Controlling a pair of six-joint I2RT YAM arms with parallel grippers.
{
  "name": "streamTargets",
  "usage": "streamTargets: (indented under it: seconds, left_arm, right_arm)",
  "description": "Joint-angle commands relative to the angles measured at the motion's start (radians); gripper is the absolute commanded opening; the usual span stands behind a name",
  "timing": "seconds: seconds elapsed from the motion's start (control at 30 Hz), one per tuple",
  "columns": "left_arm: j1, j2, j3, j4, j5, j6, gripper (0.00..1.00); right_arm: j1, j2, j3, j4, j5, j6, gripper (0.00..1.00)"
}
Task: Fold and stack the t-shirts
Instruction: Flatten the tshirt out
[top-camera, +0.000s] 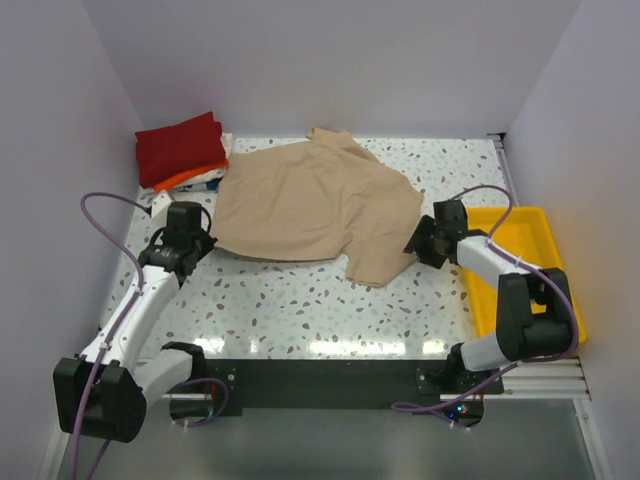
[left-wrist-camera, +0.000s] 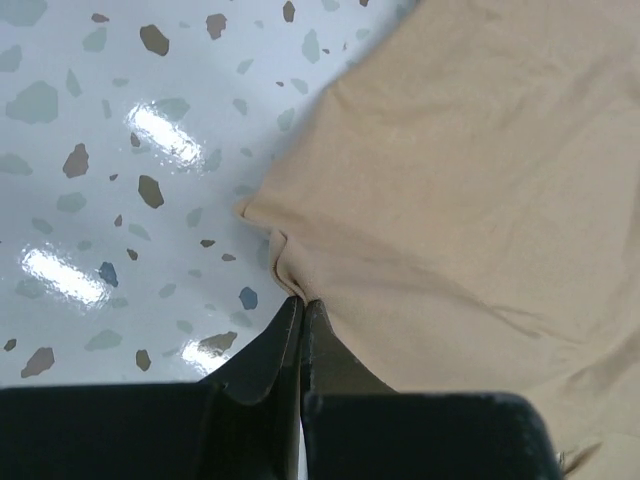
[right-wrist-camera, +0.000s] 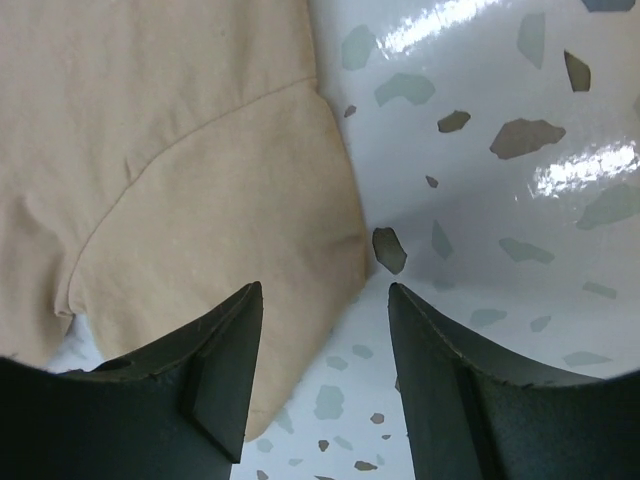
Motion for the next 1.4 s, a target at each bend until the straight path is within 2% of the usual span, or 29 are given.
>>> streamTargets:
  seconds: [0.0, 0.17, 0.3, 0.4, 0.43, 0.57, 0.77, 0.9, 1.0, 1.07, 1.1, 1.37]
  left_arm:
    - [0.022, -0.009, 0.054, -0.019, -0.030, 0.065, 0.00]
    - [0.037, 0.004, 0.067, -0.006, -0.010, 0.082, 0.00]
    - [0.042, 0.018, 0.070, 0.008, 0.003, 0.089, 0.00]
    - [0.043, 0.028, 0.074, 0.014, 0.009, 0.098, 0.00]
    - [0.045, 0.030, 0.075, 0.022, 0.012, 0.101, 0.00]
    - [0.045, 0.036, 0.086, 0.027, 0.029, 0.114, 0.00]
    - [0.043, -0.007, 0.120, 0.089, 0.122, 0.134, 0.00]
    - [0.045, -0.056, 0.217, 0.114, 0.153, 0.154, 0.00]
    - [0.045, -0.065, 0.331, 0.096, 0.138, 0.175, 0.00]
    - [0.045, -0.076, 0.410, 0.077, 0.124, 0.183, 0.00]
    - [0.043, -0.084, 0.432, 0.073, 0.124, 0.184, 0.00]
    - [0.043, -0.194, 0.603, 0.039, 0.125, 0.192, 0.00]
  right_arm:
    - [0.010, -0.008, -0.046, 0.060, -0.010, 0.047, 0.56]
    - [0.047, 0.003, -0.101, 0.096, -0.001, 0.084, 0.53]
    - [0.065, 0.049, -0.087, 0.118, 0.013, 0.098, 0.46]
    - [0.065, 0.081, -0.051, 0.129, 0.011, 0.101, 0.29]
    - [0.065, 0.086, -0.040, 0.126, 0.011, 0.101, 0.19]
    - [0.064, 0.057, 0.024, 0.077, 0.008, 0.092, 0.00]
    - [0.062, -0.144, 0.195, -0.066, 0.037, 0.077, 0.00]
    - [0.052, -0.276, 0.336, -0.138, 0.083, 0.058, 0.00]
    - [0.041, -0.324, 0.474, -0.207, 0.111, 0.031, 0.00]
    - [0.036, -0.350, 0.625, -0.270, 0.126, 0.009, 0.00]
    - [0.036, -0.359, 0.626, -0.288, 0.132, 0.003, 0.00]
    - [0.033, -0.437, 1.015, -0.449, 0.135, -0.065, 0.00]
